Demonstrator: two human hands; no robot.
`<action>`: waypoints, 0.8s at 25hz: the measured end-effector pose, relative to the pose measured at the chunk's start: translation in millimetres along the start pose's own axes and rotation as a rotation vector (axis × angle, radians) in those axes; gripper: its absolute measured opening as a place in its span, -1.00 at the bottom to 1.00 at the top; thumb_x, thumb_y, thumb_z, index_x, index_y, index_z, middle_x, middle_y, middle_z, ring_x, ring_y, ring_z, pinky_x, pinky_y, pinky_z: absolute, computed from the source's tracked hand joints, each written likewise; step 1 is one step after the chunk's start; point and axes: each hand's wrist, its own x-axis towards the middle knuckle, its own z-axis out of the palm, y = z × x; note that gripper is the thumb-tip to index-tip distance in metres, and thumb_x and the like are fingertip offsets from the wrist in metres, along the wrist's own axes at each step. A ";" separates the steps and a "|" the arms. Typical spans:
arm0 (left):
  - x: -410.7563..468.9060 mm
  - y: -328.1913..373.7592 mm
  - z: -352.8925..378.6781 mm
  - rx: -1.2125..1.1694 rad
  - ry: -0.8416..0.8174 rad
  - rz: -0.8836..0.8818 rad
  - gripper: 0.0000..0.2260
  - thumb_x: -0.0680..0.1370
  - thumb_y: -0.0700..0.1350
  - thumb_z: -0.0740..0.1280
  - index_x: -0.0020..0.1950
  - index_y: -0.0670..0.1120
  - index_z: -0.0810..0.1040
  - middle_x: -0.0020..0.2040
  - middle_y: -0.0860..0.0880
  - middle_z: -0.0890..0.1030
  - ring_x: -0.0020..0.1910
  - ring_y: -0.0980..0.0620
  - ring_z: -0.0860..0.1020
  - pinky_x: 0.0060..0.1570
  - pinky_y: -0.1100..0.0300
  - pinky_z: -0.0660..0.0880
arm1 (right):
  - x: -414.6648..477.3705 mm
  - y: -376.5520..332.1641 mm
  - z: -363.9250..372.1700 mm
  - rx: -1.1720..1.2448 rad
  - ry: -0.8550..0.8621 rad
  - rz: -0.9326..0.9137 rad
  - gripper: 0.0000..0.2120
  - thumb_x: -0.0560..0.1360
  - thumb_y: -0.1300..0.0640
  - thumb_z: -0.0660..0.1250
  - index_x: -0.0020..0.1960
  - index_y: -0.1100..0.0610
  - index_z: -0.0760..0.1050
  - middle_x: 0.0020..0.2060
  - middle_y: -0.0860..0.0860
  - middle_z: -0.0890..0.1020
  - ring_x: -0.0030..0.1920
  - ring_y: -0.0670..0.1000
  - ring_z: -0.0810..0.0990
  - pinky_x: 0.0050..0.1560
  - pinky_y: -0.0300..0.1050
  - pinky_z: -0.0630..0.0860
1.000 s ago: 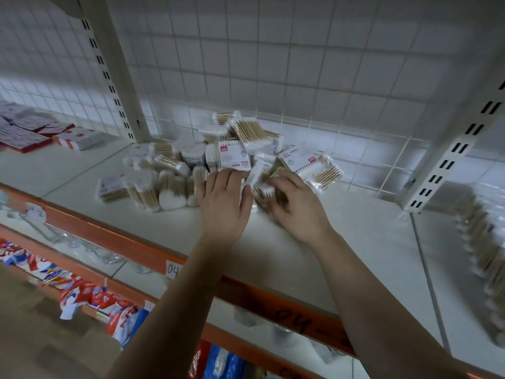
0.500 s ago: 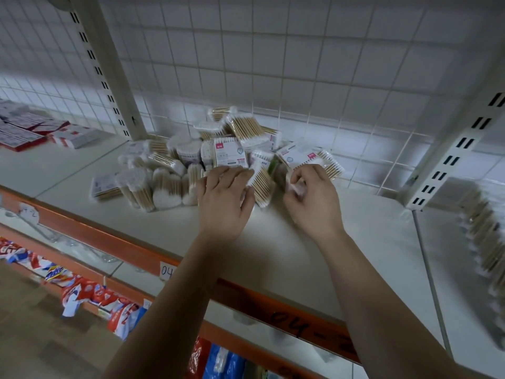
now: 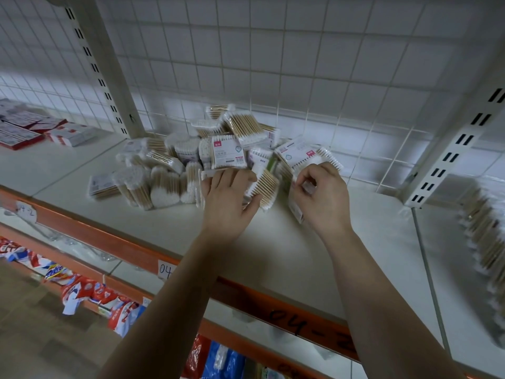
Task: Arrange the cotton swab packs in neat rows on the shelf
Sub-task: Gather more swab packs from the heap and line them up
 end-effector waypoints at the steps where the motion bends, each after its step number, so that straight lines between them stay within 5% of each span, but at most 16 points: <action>1: -0.3 0.6 -1.2 -0.070 -0.009 -0.002 -0.74 0.43 0.01 0.33 0.08 0.00 0.46 0.02 0.01 0.53 0.02 -0.05 0.49 0.01 0.07 0.25 | -0.2 -0.4 -0.1 -0.002 -0.005 0.000 -0.89 0.33 0.27 0.38 -0.25 0.08 0.51 -0.15 -0.03 0.53 -0.18 -0.02 0.50 -0.22 -0.10 0.47; 6: -1.4 4.4 -12.2 -0.401 0.022 -0.083 -0.76 0.49 -0.21 0.33 0.12 -0.02 0.41 0.10 -0.02 0.45 -0.03 0.11 0.43 -0.17 -0.03 0.56 | 0.7 -2.0 -0.3 -0.007 -0.018 0.008 -0.89 0.32 0.28 0.36 -0.24 0.09 0.52 -0.16 -0.02 0.53 -0.17 -0.01 0.51 -0.20 -0.09 0.47; 11: -1.8 0.2 -5.9 -0.399 -0.019 -0.026 -0.91 0.48 -0.19 0.30 -0.05 -0.13 0.57 0.13 -0.07 0.49 0.05 -0.01 0.49 -0.12 -0.04 0.54 | -1.5 -1.5 -0.6 -0.016 -0.028 0.029 -0.89 0.34 0.27 0.37 -0.23 0.08 0.52 -0.13 -0.03 0.52 -0.17 0.01 0.52 -0.17 -0.06 0.50; 15: -2.2 1.4 -2.0 -0.301 -0.140 -0.043 -0.51 0.25 0.10 0.50 0.07 -0.10 0.55 0.28 -0.09 0.41 0.28 -0.03 0.39 0.20 -0.07 0.42 | -1.4 -1.0 -1.4 -0.059 -0.083 0.049 -0.86 0.32 0.27 0.39 -0.18 0.07 0.54 -0.06 -0.04 0.46 -0.14 -0.03 0.50 -0.22 -0.21 0.36; 17: -3.0 5.3 -2.1 -0.301 -0.208 -0.024 -0.34 0.15 0.08 0.59 0.16 -0.13 0.50 0.36 -0.13 0.32 0.35 -0.11 0.34 0.22 -0.12 0.40 | -0.9 -1.3 -3.4 -0.047 -0.114 0.037 -0.84 0.32 0.29 0.39 -0.15 0.08 0.57 -0.03 0.00 0.48 -0.13 -0.09 0.46 -0.24 -0.36 0.30; 20: -0.8 9.0 -7.3 -0.370 -0.181 -0.022 -0.38 0.20 -0.07 0.59 0.19 -0.19 0.47 0.35 -0.14 0.31 0.37 -0.06 0.29 0.29 -0.08 0.38 | 4.0 -3.7 -14.7 -0.031 -0.092 0.037 -0.82 0.32 0.30 0.38 -0.14 0.08 0.60 -0.03 0.05 0.51 -0.11 -0.17 0.42 -0.18 -0.47 0.30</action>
